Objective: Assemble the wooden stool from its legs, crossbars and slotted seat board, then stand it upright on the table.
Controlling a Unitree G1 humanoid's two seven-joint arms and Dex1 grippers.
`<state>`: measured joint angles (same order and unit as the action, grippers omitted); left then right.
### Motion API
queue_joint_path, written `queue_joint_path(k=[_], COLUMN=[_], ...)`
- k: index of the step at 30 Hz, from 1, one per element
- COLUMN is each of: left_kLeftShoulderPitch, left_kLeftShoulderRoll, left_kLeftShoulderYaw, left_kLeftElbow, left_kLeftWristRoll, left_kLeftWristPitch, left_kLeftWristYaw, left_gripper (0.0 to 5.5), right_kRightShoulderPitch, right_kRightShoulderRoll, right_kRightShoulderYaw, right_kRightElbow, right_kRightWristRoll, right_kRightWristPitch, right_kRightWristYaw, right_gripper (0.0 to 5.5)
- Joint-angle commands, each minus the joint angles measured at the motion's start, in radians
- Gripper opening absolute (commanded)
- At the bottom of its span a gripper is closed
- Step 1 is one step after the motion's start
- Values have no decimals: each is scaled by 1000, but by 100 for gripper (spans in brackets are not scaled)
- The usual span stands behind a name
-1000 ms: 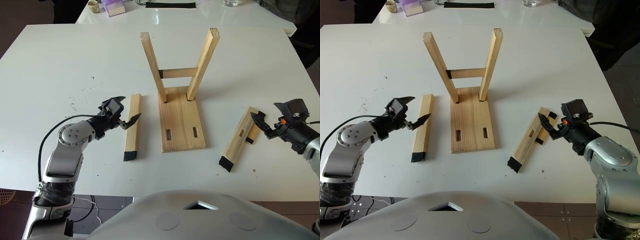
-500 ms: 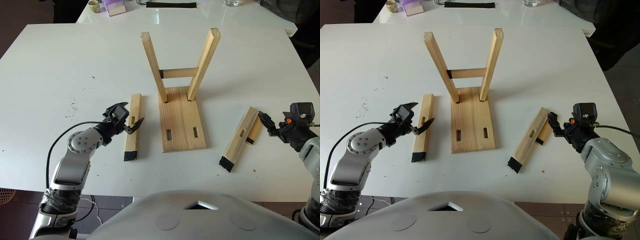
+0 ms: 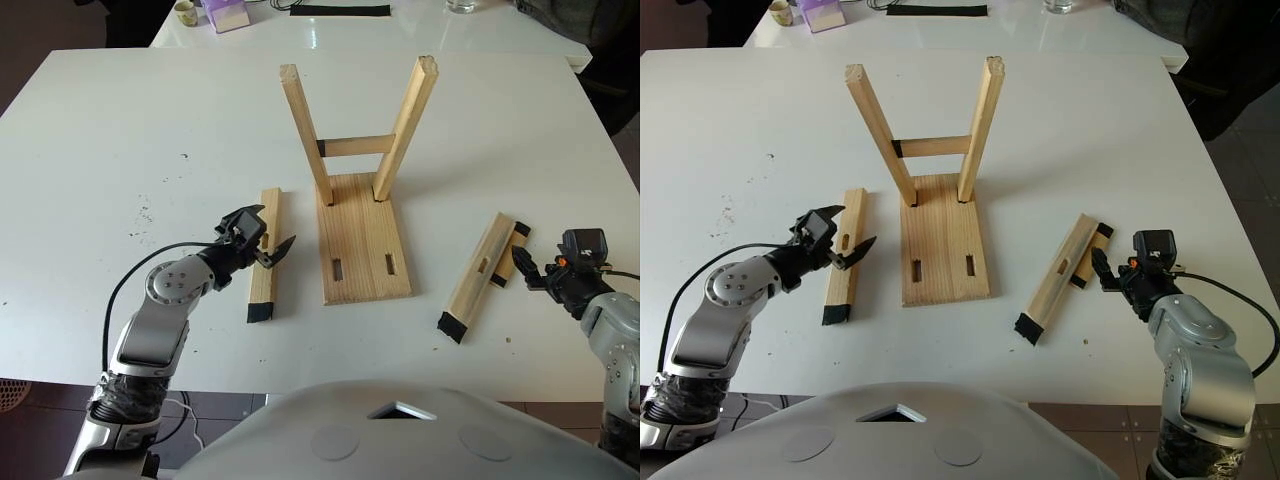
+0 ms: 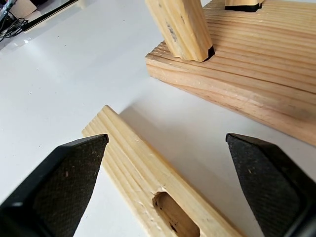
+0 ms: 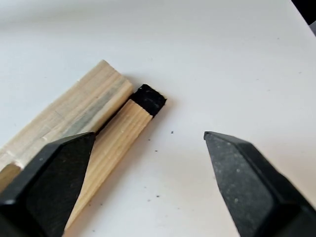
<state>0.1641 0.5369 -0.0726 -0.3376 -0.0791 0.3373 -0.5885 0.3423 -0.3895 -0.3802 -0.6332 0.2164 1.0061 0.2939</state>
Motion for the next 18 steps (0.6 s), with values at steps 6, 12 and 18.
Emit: queue_joint_path(k=[6, 12, 18], left_kLeftShoulderPitch=[-16, -37, -28], left_kLeftShoulderRoll=[-13, -11, -4], left_kLeftShoulderYaw=[-24, -40, -38], left_kLeftElbow=[-8, -2, -25], left_kLeftWristRoll=[11, 17, 7], left_kLeftWristPitch=[8, 12, 22], left_kLeftWristYaw=[12, 2, 4], left_gripper=[444, 444, 444], right_kRightShoulderPitch=[25, 29, 82], right_kRightShoulderRoll=[20, 35, 6], right_kRightShoulderYaw=[39, 115, 132], right_kRightElbow=[18, 6, 3], right_kRightWristRoll=[-4, -2, -11], right_kRightWristPitch=[-56, -56, -63], right_kRightWristYaw=[-19, -24, -16], right_gripper=[407, 407, 407])
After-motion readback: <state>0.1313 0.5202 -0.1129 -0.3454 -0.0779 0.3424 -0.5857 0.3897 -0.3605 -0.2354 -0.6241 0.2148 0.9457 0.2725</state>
